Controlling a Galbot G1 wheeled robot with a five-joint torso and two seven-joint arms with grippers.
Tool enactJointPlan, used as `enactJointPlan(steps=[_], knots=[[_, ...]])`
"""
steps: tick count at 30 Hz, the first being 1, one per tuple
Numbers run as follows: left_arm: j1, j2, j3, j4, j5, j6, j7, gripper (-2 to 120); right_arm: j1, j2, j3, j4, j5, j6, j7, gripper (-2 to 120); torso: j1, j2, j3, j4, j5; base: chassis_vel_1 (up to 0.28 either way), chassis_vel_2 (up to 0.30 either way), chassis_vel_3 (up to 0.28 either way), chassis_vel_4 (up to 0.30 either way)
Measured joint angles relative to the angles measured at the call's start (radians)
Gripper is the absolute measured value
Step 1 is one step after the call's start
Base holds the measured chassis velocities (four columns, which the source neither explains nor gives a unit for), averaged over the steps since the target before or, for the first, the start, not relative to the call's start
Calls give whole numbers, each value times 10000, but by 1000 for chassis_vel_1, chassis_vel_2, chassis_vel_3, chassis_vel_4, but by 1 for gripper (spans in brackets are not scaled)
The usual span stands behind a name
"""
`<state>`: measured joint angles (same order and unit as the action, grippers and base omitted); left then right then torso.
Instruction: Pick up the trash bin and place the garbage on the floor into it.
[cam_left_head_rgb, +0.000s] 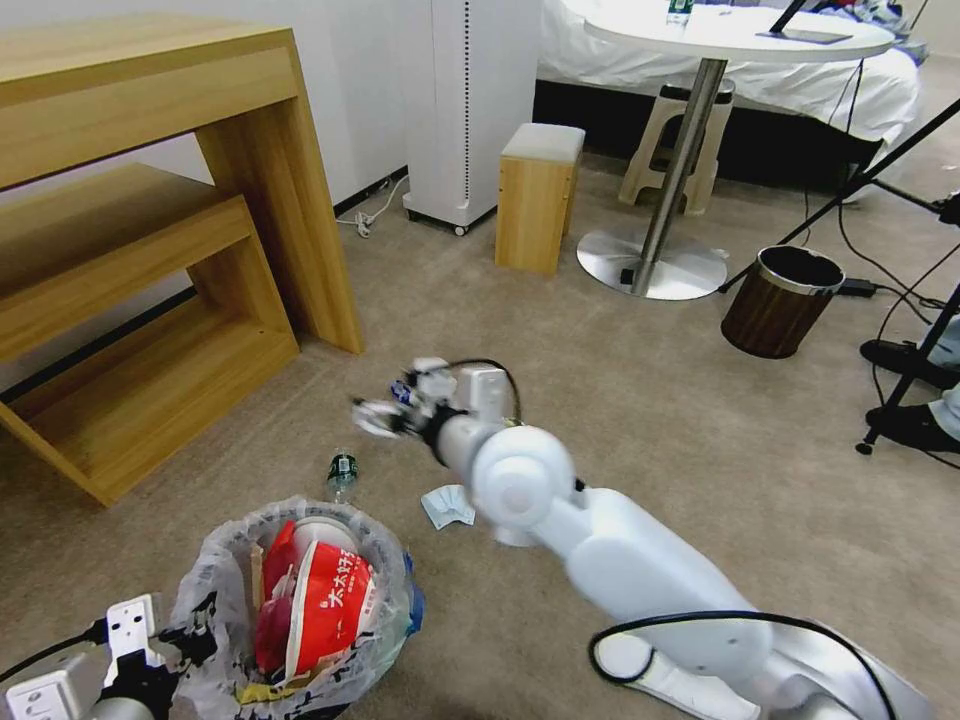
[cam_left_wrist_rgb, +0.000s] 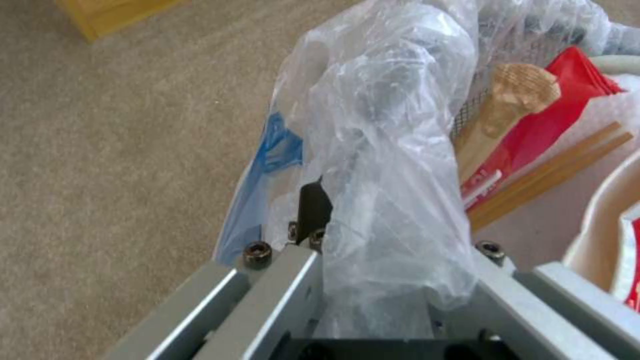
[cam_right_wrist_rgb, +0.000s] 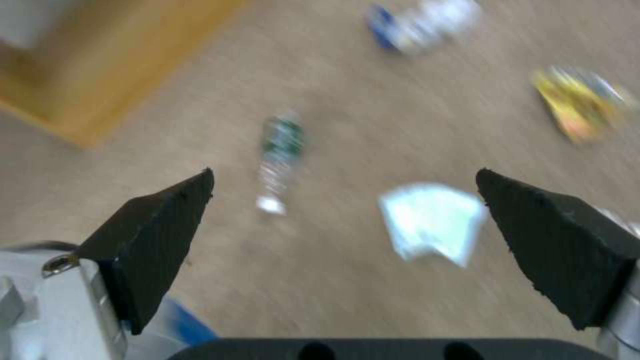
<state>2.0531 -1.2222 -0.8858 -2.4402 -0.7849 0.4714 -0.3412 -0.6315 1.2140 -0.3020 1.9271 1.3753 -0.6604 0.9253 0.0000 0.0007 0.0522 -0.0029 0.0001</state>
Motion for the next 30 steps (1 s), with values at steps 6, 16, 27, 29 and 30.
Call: enactJointPlan(steps=[6,16,27,29,30], knots=[[10,21,-23,20,216,-95,156,1,-1850,414,913,-93,161,-221,794,100,0,0,-1,6,0,0,0,0,0],[61,-31,-11,14,627,-322,442,1,-3759,669,2185,322,-1219,-735,562,100,-1,0,-1,3,0,0,0,0,0],[151,-217,29,-23,918,-478,632,1,-4506,683,2652,612,-2374,-768,282,100,-1,1,-1,4,-1,0,0,0,0],[178,-226,3,-46,961,-481,647,1,-4523,669,2702,633,-2575,-769,248,100,-1,1,-1,4,-1,0,0,0,0],[206,-245,-20,-64,1013,-487,659,1,-4534,664,2735,644,-2798,-770,240,100,-1,0,-1,5,-1,0,0,0,0]])
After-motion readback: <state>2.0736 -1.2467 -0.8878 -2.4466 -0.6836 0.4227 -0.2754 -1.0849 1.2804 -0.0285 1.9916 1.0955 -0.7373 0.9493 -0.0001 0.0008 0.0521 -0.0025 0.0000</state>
